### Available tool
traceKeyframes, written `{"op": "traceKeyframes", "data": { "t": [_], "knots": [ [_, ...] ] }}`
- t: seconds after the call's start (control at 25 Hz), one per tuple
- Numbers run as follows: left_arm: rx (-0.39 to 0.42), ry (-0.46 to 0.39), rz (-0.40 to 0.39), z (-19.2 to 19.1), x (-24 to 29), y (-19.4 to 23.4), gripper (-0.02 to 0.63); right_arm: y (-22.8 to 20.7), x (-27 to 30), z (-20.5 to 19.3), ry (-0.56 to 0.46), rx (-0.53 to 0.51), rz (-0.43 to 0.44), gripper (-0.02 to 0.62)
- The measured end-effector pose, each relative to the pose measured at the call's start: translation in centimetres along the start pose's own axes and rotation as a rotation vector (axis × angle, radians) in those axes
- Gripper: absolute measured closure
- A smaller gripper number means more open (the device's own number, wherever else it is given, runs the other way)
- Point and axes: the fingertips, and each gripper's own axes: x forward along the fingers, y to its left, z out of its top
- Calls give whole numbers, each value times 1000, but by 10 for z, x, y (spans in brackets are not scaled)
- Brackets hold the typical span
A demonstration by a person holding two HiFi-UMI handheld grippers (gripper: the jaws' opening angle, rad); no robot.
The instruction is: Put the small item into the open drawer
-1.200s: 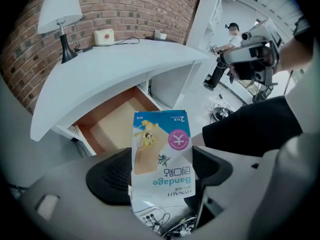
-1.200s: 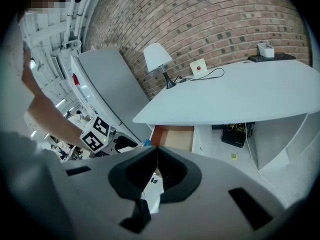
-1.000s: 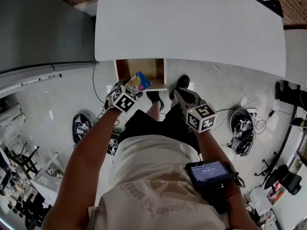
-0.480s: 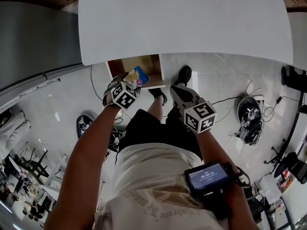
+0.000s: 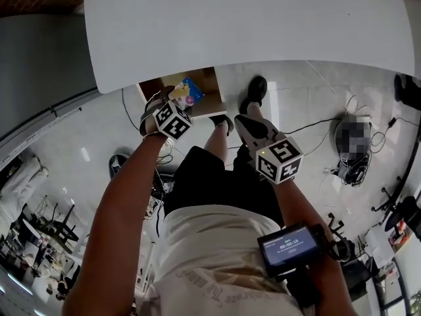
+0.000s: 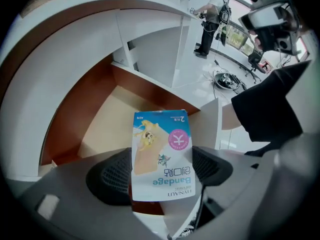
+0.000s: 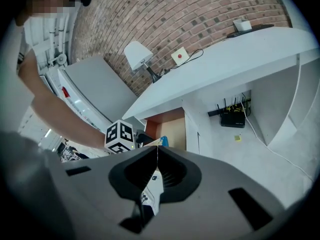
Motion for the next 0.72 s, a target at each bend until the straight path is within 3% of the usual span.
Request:
{"op": "traceKeyframes", "data": {
  "t": [0.48, 0.72],
  "knots": [
    [148, 37, 26, 17, 29, 20, 229, -4, -2, -13, 20, 49, -17, 589],
    [157, 94, 27, 1, 58, 24, 229, -16, 3, -21, 55, 45, -35, 589]
  ]
}}
